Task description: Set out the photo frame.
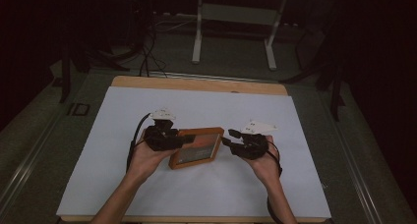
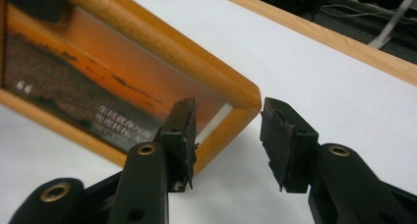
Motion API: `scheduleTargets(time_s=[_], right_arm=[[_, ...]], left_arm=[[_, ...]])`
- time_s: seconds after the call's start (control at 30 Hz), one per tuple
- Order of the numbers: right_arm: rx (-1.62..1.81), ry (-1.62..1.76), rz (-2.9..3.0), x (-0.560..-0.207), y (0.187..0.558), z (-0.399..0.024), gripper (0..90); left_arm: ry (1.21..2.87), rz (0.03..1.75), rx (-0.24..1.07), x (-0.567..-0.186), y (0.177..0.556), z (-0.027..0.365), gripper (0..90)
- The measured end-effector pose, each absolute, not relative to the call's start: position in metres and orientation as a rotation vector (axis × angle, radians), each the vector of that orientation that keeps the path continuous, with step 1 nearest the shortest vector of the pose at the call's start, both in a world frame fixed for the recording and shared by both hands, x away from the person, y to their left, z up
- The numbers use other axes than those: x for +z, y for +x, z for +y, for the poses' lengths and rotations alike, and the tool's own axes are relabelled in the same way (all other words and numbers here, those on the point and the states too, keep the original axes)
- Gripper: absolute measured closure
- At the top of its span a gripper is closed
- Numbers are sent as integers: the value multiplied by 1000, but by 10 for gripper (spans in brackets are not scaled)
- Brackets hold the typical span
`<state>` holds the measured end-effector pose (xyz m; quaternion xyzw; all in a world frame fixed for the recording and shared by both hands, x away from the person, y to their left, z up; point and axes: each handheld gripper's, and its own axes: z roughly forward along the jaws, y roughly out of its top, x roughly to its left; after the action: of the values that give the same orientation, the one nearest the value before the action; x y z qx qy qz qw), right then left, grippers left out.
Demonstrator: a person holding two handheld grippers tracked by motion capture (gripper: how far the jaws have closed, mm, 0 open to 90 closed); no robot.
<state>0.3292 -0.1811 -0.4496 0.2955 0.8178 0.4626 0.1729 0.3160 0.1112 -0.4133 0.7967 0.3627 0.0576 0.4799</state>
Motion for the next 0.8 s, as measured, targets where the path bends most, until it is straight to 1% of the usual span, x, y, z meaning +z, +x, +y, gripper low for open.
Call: scheduleTargets(time_s=[0.17,0.3,0.47,0.67,0.8], right_arm=[[1341,830,2322,-448,328,-181,560],[1368,818,2334,-448,329,-179,545],[1403,799,2364,-450,330,-178,519],[1426,695,2370,-441,329,-173,440],[1445,603,2392,-437,332,-168,395]], left_arm=[[1985,840,148,-406,324,111,690],[2020,817,131,-413,327,105,690],[1996,796,130,-416,329,101,689],[2032,741,144,-412,332,92,689],[2066,658,140,-408,335,83,684]])
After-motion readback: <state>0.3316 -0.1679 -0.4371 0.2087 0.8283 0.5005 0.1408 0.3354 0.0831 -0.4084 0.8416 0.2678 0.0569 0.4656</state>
